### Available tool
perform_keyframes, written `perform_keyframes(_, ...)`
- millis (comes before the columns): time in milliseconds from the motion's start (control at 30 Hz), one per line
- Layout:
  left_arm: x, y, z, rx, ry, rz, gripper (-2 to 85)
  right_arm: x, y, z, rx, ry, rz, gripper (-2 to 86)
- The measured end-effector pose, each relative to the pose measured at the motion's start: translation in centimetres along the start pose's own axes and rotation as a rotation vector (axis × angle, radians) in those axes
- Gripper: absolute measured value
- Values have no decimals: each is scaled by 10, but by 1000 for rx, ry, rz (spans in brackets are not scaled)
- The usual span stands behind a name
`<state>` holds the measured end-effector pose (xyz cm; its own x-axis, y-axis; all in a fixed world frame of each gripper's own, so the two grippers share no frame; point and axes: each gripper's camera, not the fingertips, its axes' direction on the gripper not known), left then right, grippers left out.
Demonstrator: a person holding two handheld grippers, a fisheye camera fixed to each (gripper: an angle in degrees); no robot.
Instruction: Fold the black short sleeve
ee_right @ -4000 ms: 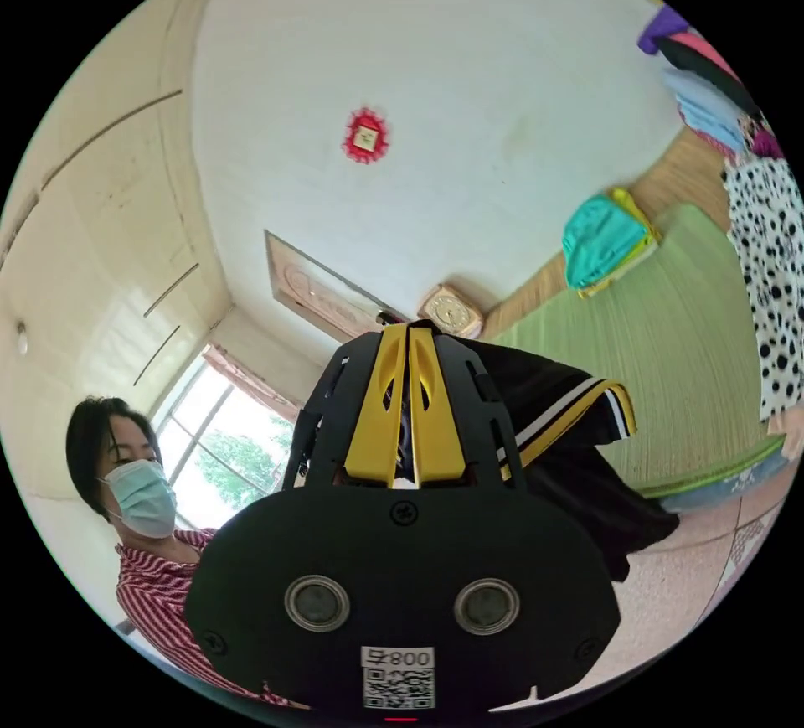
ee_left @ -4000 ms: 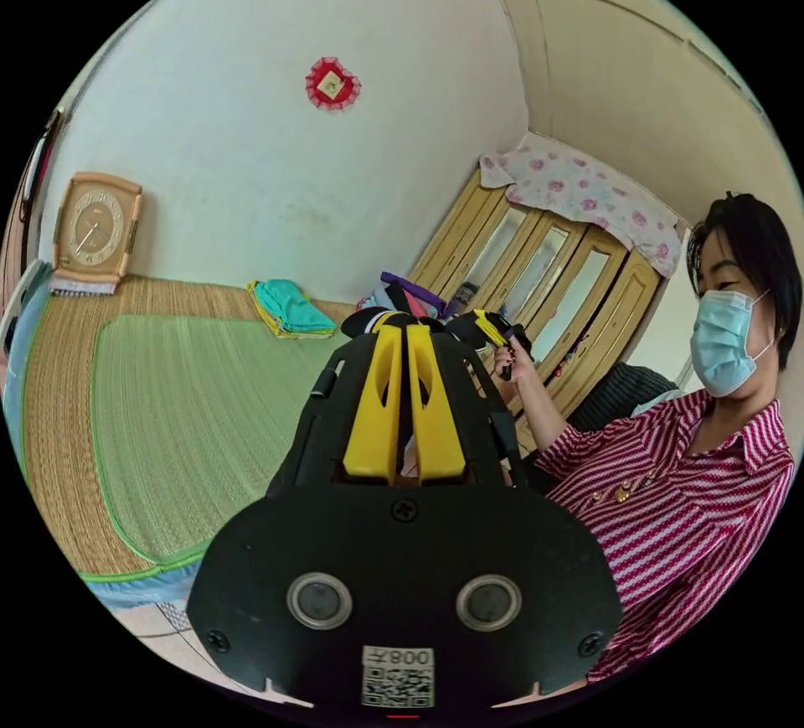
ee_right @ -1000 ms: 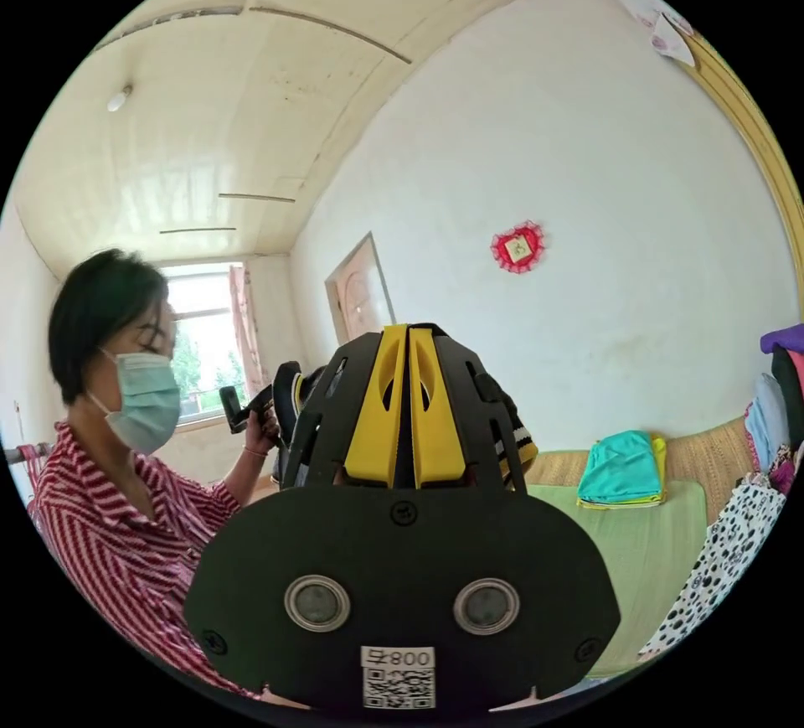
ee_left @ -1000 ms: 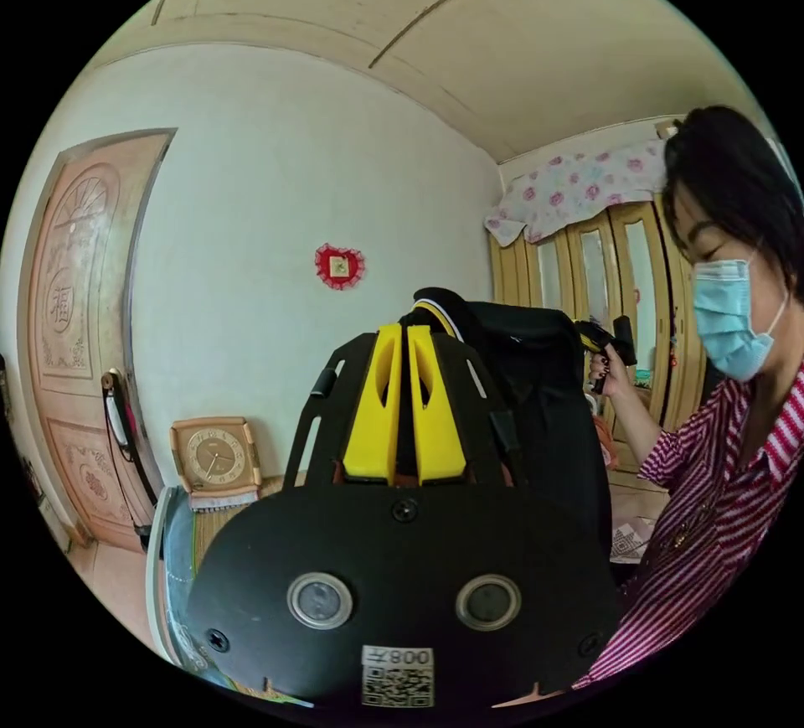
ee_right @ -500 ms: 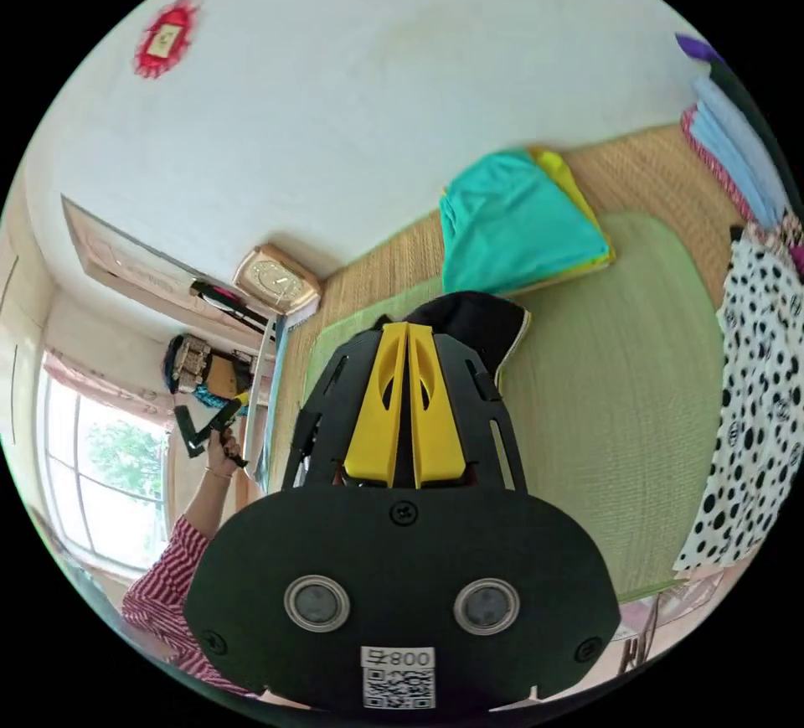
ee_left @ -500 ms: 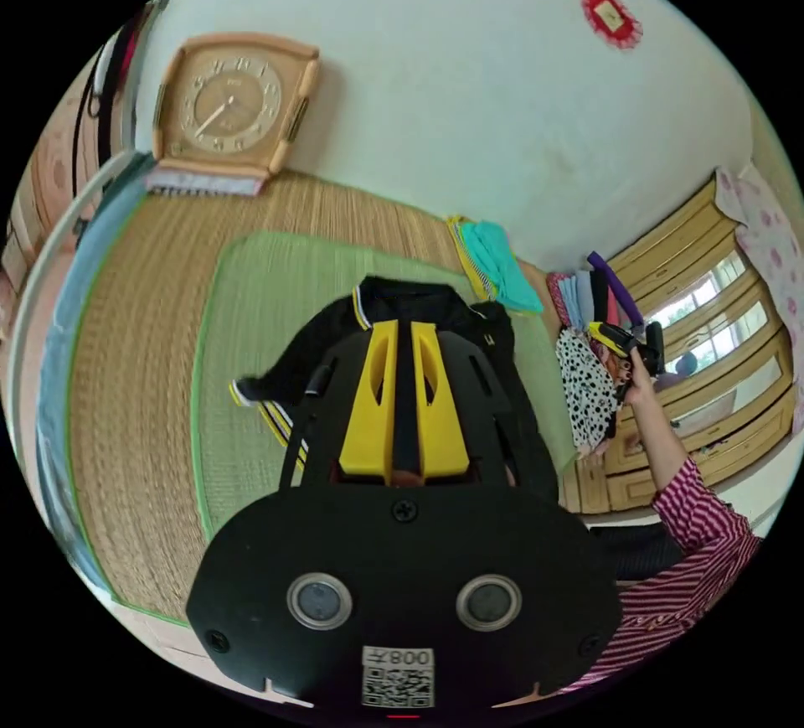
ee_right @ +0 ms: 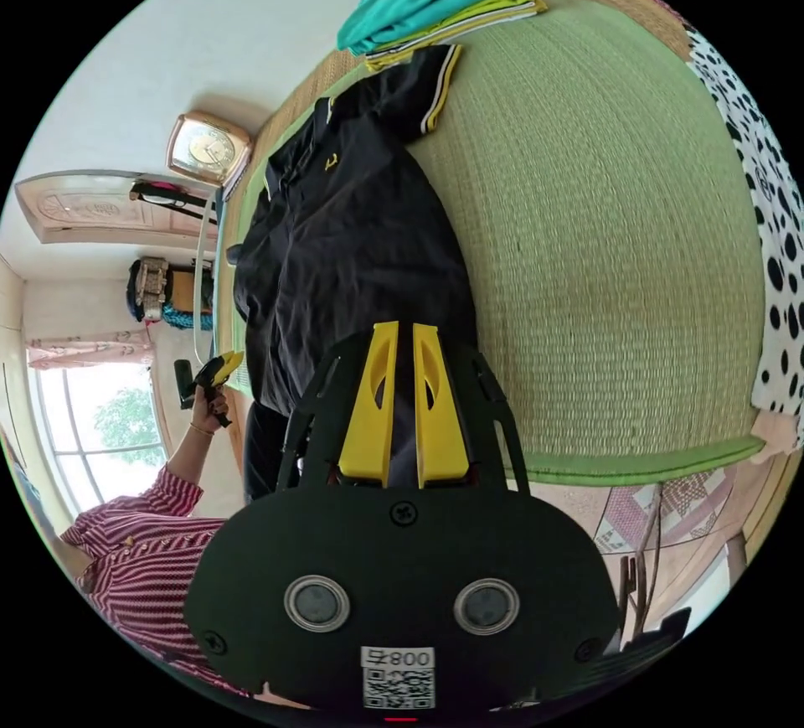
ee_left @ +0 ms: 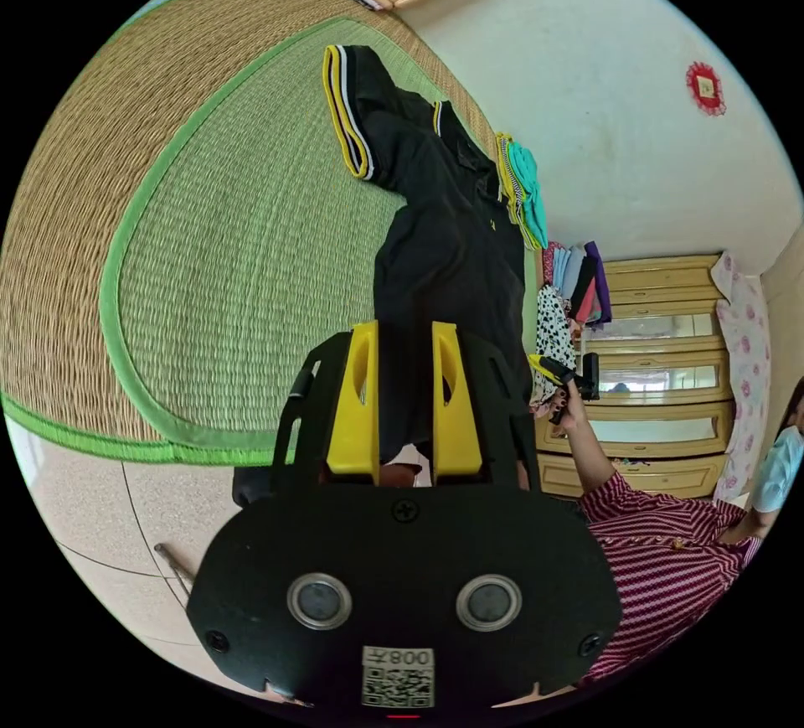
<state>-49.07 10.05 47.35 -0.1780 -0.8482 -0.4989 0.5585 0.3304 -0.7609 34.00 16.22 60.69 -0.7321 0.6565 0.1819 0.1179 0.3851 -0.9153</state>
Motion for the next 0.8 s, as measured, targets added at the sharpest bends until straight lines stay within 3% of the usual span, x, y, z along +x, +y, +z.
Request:
perform_keyframes(633, -53, -55, -28, -178, -219, 26, 41, -10, 39, -17, -35, -37, -33, 2)
perform_keyframes(800, -70, -76, -35, -226, -210, -61, 16, -19, 27, -25, -98, -9, -1, 0)
